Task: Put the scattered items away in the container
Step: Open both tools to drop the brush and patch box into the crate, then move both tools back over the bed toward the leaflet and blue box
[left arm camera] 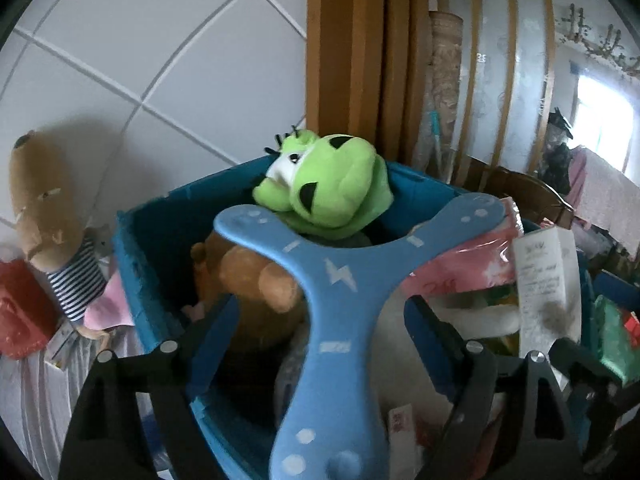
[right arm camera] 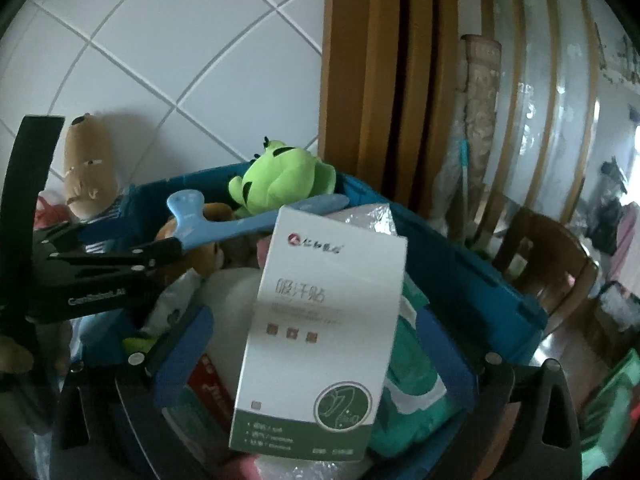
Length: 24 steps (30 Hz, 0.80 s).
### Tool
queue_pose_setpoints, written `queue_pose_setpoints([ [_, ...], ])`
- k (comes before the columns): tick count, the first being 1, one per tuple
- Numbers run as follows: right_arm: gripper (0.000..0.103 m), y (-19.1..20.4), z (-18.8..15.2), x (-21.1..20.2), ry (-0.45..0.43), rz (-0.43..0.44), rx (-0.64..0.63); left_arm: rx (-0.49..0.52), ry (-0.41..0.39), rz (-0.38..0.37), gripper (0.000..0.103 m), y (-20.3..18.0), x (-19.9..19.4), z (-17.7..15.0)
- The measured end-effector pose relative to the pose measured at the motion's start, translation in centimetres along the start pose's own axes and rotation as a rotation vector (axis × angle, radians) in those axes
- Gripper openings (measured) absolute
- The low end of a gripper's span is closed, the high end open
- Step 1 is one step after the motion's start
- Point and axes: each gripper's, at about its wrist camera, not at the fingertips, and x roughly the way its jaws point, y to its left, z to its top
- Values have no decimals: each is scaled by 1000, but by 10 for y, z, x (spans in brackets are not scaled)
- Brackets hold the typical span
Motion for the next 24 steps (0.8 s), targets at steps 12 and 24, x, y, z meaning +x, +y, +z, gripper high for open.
queue_pose_setpoints([
  [12,103,66,13,-71,-189,35,-61,-90,-45,105,85,95,-66,-42],
  [24,99,267,-19,-82,-150,412,-255,-295,147,327,85,257,-105,-180],
])
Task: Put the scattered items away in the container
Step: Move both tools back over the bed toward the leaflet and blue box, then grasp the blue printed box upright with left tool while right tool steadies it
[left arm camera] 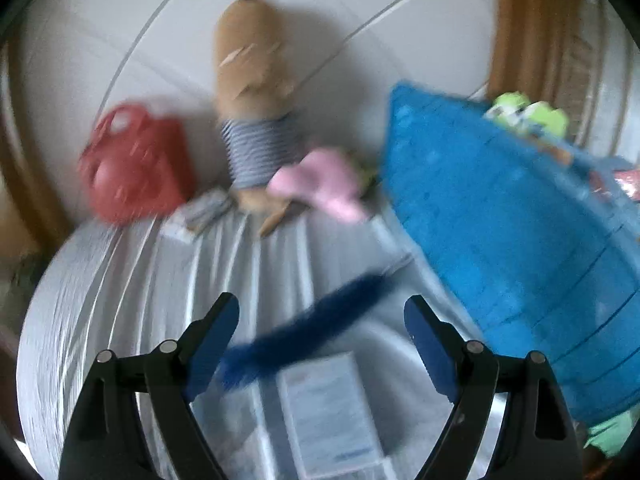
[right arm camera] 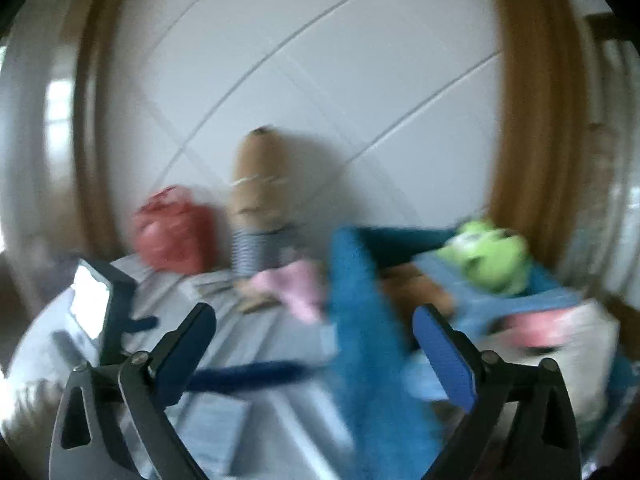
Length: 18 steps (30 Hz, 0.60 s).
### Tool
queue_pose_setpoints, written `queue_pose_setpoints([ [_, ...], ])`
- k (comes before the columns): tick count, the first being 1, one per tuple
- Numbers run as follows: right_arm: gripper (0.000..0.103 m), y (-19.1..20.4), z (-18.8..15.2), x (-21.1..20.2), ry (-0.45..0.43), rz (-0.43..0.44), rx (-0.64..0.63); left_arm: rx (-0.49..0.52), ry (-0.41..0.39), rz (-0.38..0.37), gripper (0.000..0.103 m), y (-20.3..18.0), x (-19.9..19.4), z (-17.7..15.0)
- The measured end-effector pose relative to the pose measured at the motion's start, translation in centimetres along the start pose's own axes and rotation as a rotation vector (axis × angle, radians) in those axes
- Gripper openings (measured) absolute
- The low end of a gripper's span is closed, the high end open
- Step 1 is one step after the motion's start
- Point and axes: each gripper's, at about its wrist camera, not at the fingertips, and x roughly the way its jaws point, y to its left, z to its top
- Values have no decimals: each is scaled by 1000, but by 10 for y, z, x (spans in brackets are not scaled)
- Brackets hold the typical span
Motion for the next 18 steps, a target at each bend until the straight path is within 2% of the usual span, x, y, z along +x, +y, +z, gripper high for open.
queue_pose_setpoints([
  [3,99,32,-20,44,87,49,-2,-42,75,33,85,24,20,-35],
  [7,99,51,-61,104,249,112,-17,-100,163,73,85,41,46,-80],
  [8,93,53,-74,121,296,128,-32,-110,187,95,85,44,54,-92],
  [9,72,56,-88,138,345,143,-50,-120,205,111,84,46,59,-103],
  [10,65,58,-101,152,393,172,-57,-134,218,121,74,48,64,-111],
  [13,59,60,-149,192,540,229,-103,-189,262,152,53,51,81,-133],
  [15,52,56,-174,206,596,237,-121,-212,280,173,46,51,92,-145],
  [18,49,45,-207,223,676,236,-145,-226,293,225,44,51,102,-153],
])
